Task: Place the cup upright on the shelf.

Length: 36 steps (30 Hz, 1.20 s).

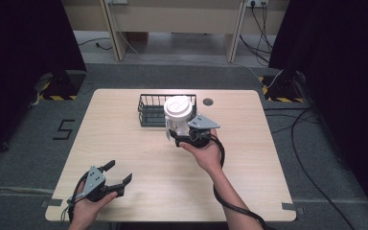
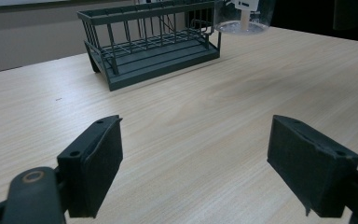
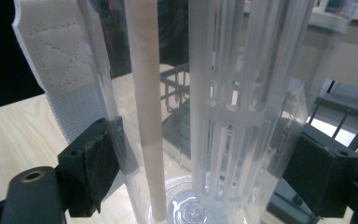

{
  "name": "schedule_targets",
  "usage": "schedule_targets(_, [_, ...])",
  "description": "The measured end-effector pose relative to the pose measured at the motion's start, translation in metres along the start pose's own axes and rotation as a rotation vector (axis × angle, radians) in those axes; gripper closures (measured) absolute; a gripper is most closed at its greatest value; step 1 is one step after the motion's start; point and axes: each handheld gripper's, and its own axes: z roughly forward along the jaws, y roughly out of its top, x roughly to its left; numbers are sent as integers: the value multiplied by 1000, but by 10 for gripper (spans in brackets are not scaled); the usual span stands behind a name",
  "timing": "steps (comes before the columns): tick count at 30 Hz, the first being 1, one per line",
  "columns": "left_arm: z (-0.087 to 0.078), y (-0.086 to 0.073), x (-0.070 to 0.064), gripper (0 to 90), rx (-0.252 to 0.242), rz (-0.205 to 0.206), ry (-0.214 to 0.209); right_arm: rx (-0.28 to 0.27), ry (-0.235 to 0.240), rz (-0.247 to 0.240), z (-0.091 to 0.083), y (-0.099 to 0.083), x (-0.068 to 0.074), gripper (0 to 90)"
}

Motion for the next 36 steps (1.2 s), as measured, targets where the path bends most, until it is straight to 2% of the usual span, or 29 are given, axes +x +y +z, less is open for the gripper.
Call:
schedule_targets(10, [0,0,1,175,1,-6,-1,-10,-21,0,6,13,-8,186])
schedule_targets(23, [0,0,0,175,-3,-11,0,-9,-43,7,13,22,-17,186])
schedule_targets(36, [1,-1,1,175,-6,-17,2,-32,-72,20,19,38,-29,185])
